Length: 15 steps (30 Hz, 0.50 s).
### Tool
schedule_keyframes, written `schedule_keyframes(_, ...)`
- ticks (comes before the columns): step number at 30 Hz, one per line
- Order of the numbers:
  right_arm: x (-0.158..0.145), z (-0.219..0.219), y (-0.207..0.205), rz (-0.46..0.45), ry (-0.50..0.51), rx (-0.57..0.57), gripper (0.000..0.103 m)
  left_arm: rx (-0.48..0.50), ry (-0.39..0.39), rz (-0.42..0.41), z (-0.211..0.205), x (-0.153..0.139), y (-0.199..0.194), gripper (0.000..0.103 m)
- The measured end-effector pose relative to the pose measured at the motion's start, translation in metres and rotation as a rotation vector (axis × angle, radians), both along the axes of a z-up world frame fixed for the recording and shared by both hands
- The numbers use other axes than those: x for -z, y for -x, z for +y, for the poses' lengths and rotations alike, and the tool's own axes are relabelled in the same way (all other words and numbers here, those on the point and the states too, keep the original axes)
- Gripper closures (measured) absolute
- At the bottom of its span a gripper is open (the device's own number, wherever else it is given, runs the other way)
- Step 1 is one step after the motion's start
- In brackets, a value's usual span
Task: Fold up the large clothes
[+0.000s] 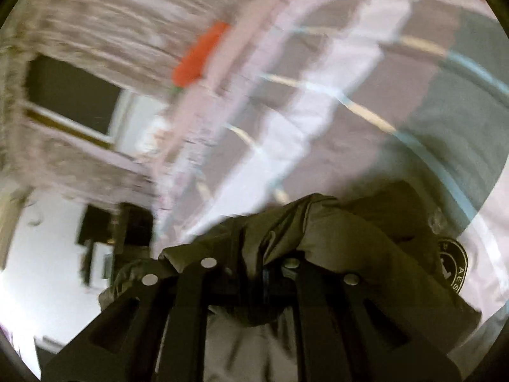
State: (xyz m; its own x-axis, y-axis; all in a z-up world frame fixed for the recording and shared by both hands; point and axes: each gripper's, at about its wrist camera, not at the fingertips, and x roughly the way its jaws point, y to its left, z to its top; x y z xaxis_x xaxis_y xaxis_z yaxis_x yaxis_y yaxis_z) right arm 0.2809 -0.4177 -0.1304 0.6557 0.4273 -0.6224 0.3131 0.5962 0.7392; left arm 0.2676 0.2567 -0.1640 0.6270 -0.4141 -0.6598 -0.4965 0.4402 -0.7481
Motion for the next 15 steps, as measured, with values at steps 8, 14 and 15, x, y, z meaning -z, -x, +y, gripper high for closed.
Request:
schedule_keyframes(8,0.022,-0.04,0.01,-0.025,-0.291,0.103,0.074,-0.007,-0.021,0.05,-0.012,0.02,-0.019,0.08)
schedule_keyframes(14,-0.032,-0.068,0.045,-0.232,-0.091,0.311,0.017,-0.072,0.048,-0.081,0.012,-0.015,0.002,0.056)
schedule_keyframes(15,-0.037,-0.071,0.049,-0.247,-0.093,0.304,0.017,-0.081,0.034,-0.106,0.015,-0.024,0.007,0.053)
